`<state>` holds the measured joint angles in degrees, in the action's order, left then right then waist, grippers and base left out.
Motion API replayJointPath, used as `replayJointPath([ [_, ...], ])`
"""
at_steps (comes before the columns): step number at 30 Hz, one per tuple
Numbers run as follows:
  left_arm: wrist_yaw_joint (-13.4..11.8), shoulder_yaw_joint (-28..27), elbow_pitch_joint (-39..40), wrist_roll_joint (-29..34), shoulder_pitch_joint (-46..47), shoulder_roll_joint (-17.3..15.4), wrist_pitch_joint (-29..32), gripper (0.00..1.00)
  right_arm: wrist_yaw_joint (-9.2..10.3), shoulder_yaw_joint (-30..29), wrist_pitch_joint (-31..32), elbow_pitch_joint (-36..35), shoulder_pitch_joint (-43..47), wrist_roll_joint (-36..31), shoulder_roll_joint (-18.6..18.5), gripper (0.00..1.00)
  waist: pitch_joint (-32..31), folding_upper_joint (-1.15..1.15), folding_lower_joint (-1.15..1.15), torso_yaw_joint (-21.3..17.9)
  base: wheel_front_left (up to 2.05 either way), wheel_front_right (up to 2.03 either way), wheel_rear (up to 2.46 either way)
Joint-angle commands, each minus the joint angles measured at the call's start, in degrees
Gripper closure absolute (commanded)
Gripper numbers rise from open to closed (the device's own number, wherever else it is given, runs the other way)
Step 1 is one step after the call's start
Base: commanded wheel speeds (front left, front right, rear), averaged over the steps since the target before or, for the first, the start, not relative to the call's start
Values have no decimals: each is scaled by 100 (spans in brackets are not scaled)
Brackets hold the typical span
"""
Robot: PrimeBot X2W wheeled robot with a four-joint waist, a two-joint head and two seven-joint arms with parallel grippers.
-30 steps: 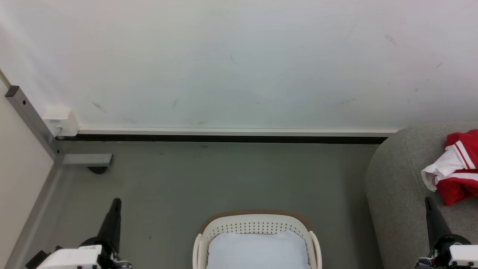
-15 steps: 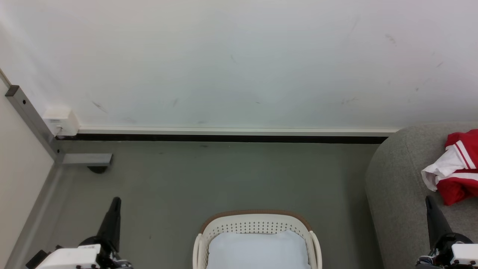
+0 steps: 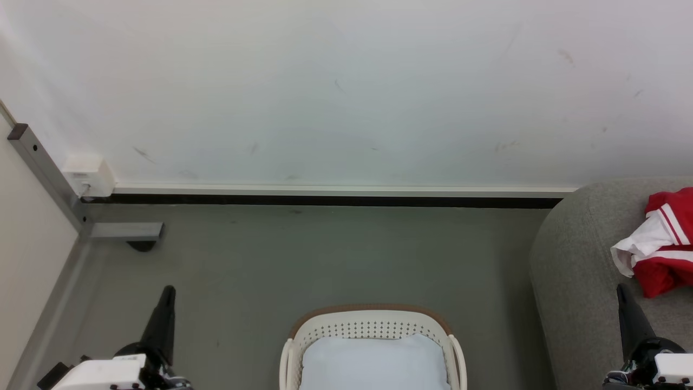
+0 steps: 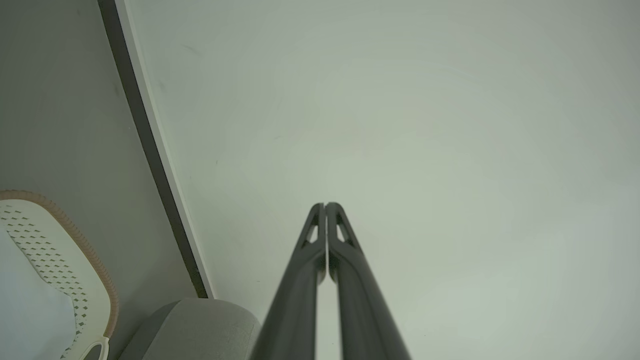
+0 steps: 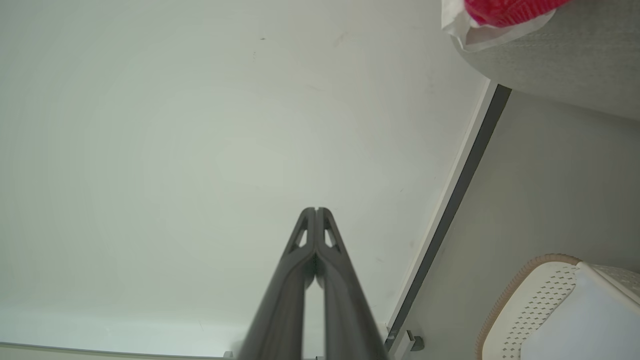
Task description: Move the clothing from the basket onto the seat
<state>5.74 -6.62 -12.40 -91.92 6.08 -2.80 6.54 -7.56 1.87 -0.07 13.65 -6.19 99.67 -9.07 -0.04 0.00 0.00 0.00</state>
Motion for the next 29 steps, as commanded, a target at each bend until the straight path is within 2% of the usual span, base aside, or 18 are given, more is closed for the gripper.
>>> replayJointPath([
  [1,-15,-16,22,-79,56,-12,22,100,14,10,-24,10,-59,17,-43,100,0,0,0,0,0,0,0],
  [29,-15,-15,23,-78,55,-12,22,100,14,43,-45,-1,-57,46,-74,100,0,0,0,0,0,0,0],
])
